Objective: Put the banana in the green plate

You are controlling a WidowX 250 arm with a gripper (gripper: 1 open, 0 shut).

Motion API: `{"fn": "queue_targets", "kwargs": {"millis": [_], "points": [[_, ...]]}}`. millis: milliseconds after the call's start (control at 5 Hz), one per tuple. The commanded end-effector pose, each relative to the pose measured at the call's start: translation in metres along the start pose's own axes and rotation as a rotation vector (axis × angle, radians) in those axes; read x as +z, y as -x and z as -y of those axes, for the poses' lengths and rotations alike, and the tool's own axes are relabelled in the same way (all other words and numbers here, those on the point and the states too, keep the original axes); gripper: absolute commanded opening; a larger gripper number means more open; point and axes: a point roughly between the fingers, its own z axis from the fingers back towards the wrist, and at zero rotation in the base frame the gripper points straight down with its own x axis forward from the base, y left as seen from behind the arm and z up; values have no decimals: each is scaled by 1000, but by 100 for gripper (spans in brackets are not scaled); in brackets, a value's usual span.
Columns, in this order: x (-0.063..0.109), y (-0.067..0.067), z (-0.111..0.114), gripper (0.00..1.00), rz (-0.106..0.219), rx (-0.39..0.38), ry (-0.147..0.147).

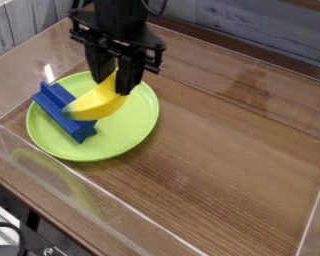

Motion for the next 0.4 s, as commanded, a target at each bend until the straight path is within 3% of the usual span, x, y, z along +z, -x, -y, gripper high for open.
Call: {"fn": "queue_targets", "kwargs": {"millis": [0,200], "points": [[-1,2,-3,0,37,-33,-5],[-15,3,-9,0,35,-51,-7]]}}
